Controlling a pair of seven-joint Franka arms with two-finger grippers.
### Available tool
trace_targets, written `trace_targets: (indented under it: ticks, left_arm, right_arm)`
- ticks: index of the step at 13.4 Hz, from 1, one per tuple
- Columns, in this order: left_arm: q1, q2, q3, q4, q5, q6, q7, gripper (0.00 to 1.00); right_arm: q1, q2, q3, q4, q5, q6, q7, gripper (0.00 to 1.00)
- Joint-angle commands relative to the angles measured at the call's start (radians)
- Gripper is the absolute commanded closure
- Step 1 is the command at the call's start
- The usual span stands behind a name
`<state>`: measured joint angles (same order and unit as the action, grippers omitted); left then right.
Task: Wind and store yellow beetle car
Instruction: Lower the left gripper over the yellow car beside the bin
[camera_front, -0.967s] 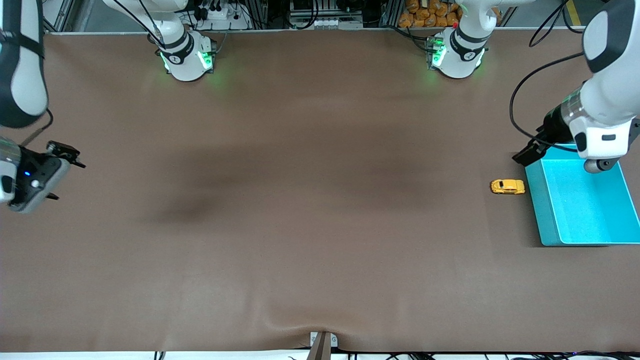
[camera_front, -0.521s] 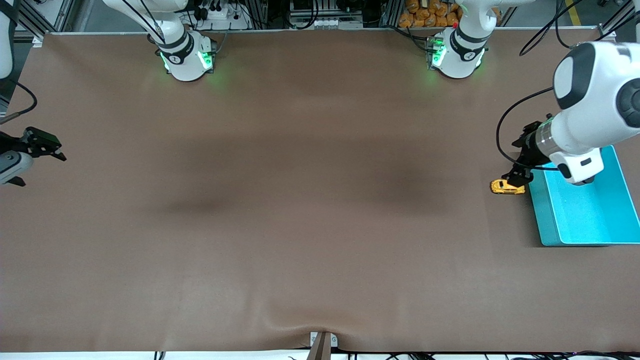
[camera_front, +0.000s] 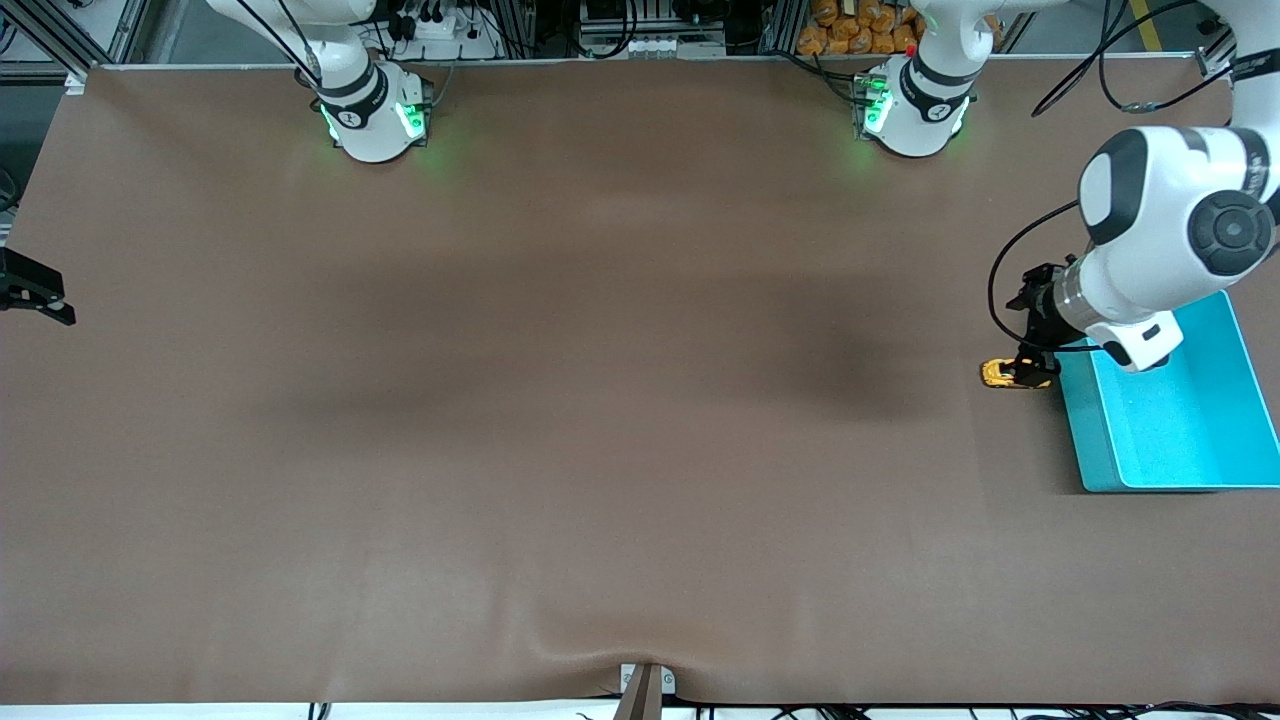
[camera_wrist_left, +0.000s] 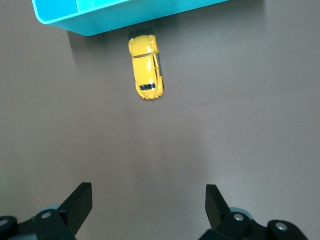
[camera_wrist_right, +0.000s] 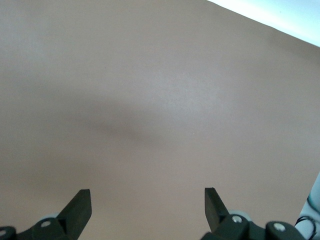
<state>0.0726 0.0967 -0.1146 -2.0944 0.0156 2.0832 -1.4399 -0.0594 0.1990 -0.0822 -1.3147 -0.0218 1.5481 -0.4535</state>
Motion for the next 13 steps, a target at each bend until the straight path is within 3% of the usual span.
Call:
trace_targets:
  ticks: [1, 4, 9, 13]
  left_arm:
    - [0.053, 0.014, -0.007, -0.053, -0.013, 0.043, -0.011, 0.00]
    - [0.104, 0.047, -0.007, -0.097, -0.011, 0.165, -0.011, 0.00]
    - [0.161, 0.110, -0.002, -0.208, -0.011, 0.418, -0.011, 0.00]
    - [0.208, 0.199, -0.003, -0.208, -0.011, 0.511, -0.014, 0.00]
  right_arm:
    - [-0.005, -0.024, 0.012, 0.020, 0.029, -0.025, 0.184, 0.00]
    - [0.000, -0.036, 0.013, 0.017, 0.017, -0.101, 0.191, 0.00]
    - [-0.004, -0.038, 0.007, 0.017, 0.017, -0.086, 0.211, 0.00]
    - [-0.005, -0.044, 0.006, 0.017, 0.019, -0.077, 0.237, 0.00]
